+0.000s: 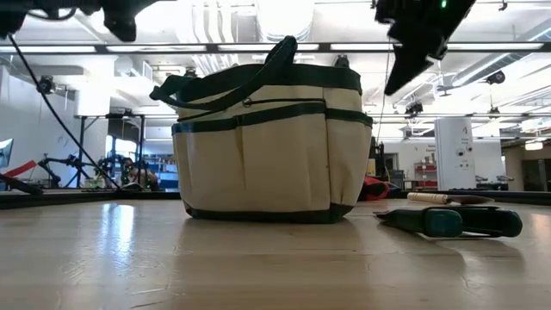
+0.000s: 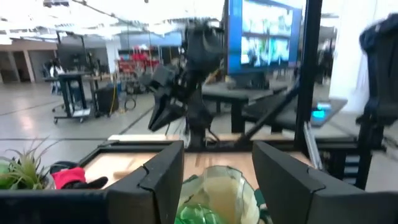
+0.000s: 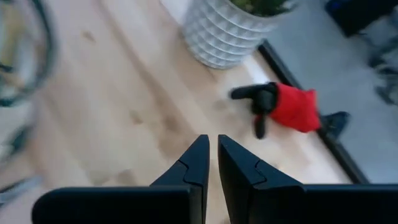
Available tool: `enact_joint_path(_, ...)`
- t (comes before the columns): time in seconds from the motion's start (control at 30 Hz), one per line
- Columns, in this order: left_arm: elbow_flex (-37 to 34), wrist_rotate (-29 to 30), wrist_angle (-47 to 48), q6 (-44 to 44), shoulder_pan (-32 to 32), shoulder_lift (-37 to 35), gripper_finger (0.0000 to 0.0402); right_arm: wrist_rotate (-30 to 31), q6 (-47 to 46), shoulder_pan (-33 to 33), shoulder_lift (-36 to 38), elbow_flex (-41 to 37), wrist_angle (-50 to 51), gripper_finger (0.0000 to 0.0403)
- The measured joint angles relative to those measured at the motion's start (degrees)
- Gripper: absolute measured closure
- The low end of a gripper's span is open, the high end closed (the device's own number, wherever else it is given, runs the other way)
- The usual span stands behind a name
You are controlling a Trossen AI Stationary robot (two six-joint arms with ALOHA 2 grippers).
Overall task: Pick & Place Garden tools in Gardening bag
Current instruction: Put the red and black gloves into the white gardening bag
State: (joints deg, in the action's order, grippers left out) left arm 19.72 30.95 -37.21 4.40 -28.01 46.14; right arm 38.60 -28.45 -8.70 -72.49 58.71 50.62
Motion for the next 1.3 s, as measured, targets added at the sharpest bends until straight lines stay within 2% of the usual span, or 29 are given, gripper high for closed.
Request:
enact_joint_path(0.1,-2.9,0.0,-2.8,0.0,0.0,-2.3,0.0209,3.5,0.4,1.6,0.0,-1.5,0.0,0.0376)
enact_joint_path(0.33,-6.1,0.1,-2.9,0.0,0.0,-4.6,0.0209,9.5,3.4,3.7,0.0,-3.9,-2.0,0.0376)
enact_joint_path(0.6,-7.6,0.1,-2.8,-0.1,0.0,-4.3,0.0209,8.3,10.5,5.7,0.0,-5.0,-10.4,0.0368)
enact_joint_path(0.9,-8.8,0.2,-2.6,-0.1,0.0,-4.3,0.0209,1.9,17.8,13.3,0.0,-6.6,-15.7,0.0287)
enact_joint_path(1.0,-8.8,0.2,-2.5,-0.4,0.0,-4.2,0.0209,1.8,26.2,14.5,0.0,-9.6,-23.0,0.0267)
enact_joint_path(1.13,-8.8,0.2,-2.4,-0.7,0.0,-4.2,0.0209,1.6,36.1,15.9,0.0,-15.3,-39.1,0.0257)
enact_joint_path(1.23,-8.8,0.2,-0.9,-1.1,0.0,-4.2,0.0209,1.7,37.9,18.3,0.0,-18.4,-45.4,0.0261)
enact_joint_path(1.3,-8.8,0.2,-0.7,-1.0,0.0,-4.2,0.0209,1.7,36.7,19.8,0.0,-19.8,-45.9,0.0265)
